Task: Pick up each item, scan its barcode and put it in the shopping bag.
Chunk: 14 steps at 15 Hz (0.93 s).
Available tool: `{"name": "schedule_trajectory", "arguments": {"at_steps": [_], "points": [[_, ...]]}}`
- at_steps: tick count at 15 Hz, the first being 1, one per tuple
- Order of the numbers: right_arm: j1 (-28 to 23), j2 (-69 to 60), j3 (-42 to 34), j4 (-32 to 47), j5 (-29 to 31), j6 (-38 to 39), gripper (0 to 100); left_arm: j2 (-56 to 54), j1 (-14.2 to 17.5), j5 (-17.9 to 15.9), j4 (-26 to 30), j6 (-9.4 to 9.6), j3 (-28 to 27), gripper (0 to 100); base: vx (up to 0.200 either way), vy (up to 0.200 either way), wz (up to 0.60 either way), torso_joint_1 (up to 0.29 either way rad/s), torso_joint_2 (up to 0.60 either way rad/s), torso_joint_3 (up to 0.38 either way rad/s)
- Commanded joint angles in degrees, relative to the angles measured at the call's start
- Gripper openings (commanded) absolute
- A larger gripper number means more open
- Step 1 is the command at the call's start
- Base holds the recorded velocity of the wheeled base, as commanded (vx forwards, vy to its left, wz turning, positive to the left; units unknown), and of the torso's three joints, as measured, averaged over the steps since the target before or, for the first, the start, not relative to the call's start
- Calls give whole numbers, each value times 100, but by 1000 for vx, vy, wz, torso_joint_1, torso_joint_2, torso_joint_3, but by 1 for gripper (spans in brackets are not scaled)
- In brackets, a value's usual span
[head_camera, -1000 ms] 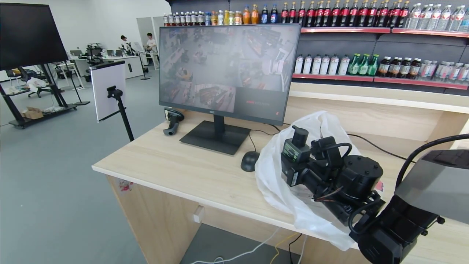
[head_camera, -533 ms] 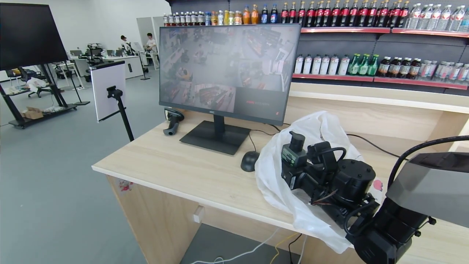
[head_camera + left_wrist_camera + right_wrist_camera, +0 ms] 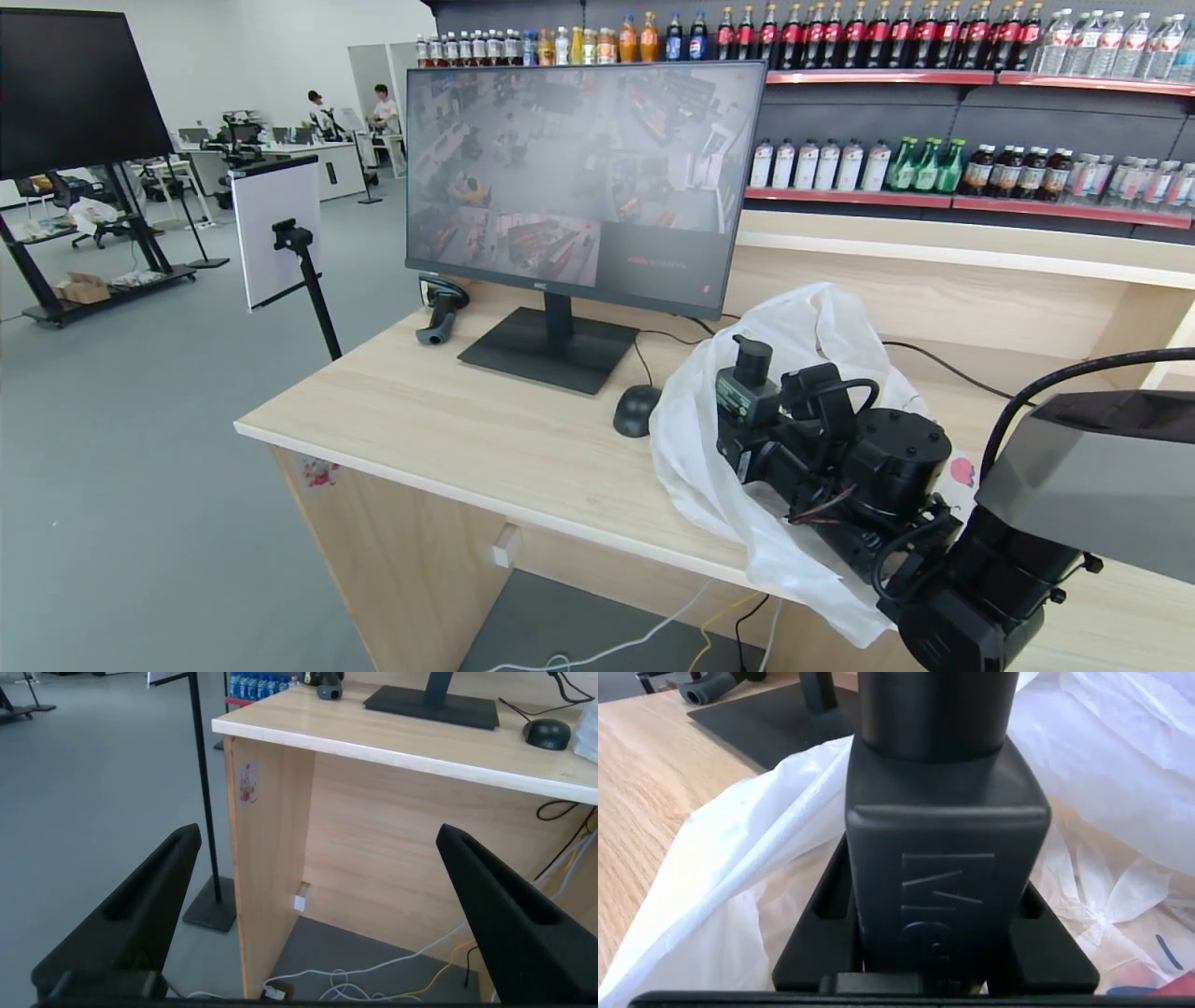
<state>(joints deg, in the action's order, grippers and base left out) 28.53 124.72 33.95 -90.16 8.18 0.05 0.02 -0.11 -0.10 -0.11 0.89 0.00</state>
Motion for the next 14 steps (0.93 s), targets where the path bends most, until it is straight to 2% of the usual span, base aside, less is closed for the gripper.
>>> {"name": "schedule_trajectory", "arguments": {"at_steps": [1, 6, 7, 14], "points": [[4, 26, -29, 16, -1, 4, 0, -2, 2, 1, 2, -1, 0, 100, 0, 0, 0, 0, 0, 0], [-5, 17, -73, 16, -1, 30, 0, -2, 2, 1, -7, -10, 0, 100, 0, 0, 0, 0, 0, 0], [-5, 17, -82, 16, -1, 48, 100, -2, 2, 1, -7, -10, 0, 100, 0, 0, 0, 0, 0, 0], [-225, -554, -468, 16, -1, 188, 100, -2, 2, 10, 2, -10, 0, 100, 0, 0, 0, 0, 0, 0]]}}
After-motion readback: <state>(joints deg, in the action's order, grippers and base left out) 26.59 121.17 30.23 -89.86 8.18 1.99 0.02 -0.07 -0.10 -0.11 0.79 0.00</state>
